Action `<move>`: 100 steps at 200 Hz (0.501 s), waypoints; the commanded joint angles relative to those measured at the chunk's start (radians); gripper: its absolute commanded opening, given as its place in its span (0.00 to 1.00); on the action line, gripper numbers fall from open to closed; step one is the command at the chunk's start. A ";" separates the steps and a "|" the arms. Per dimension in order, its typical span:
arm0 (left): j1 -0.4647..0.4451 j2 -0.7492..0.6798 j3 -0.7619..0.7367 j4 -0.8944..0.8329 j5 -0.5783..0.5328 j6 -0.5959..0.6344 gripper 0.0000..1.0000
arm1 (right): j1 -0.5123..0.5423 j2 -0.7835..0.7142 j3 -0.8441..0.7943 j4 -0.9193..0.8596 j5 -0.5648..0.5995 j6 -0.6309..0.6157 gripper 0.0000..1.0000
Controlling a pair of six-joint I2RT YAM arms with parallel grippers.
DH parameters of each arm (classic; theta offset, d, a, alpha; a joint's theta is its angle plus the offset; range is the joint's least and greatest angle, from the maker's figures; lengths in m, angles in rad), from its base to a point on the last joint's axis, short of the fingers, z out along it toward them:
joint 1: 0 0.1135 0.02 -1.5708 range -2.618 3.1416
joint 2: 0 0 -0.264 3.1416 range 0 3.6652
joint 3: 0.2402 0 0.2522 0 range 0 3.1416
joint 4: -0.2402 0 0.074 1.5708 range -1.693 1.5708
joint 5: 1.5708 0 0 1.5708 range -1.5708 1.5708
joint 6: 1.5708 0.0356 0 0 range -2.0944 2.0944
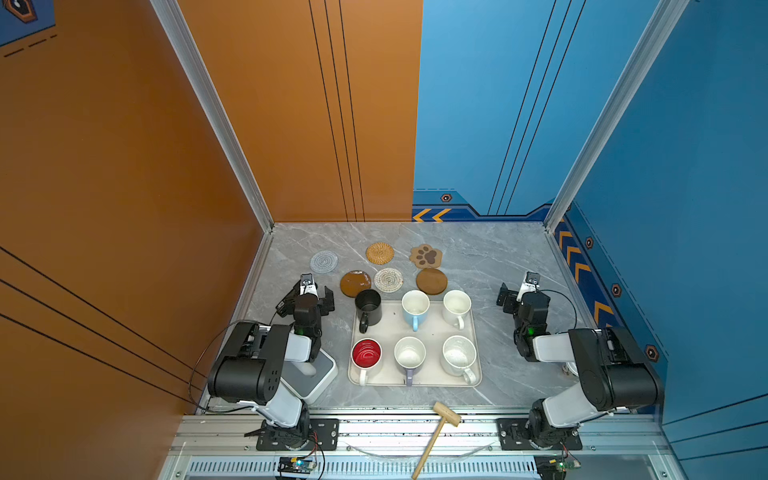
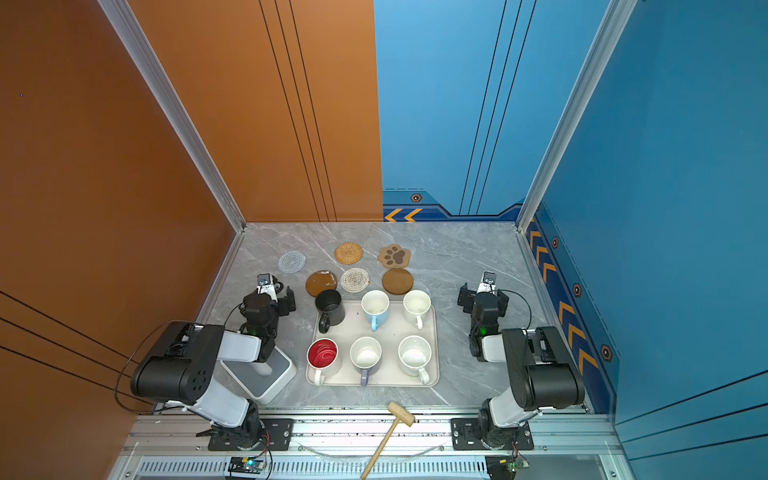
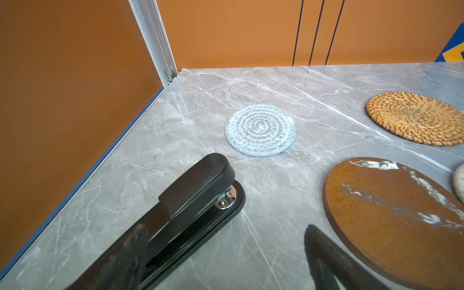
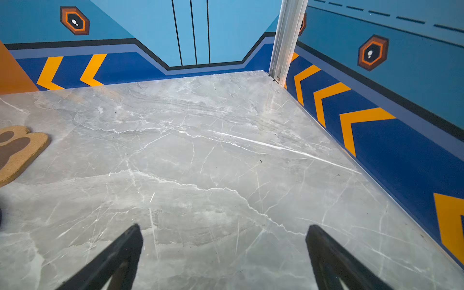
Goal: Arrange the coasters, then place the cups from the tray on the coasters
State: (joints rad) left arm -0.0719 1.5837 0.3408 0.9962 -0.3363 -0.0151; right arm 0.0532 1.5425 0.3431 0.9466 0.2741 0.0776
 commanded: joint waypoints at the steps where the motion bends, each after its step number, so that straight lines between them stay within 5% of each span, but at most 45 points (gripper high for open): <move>1: 0.004 -0.015 0.013 -0.010 -0.011 0.000 0.98 | 0.022 0.007 0.013 0.004 0.002 -0.022 1.00; 100: 0.004 -0.015 0.016 -0.018 -0.006 0.004 0.98 | -0.003 0.004 0.020 -0.019 -0.047 -0.011 1.00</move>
State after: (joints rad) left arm -0.0719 1.5837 0.3408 0.9924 -0.3363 -0.0151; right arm 0.0578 1.5425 0.3470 0.9428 0.2382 0.0742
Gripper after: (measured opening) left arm 0.978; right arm 0.998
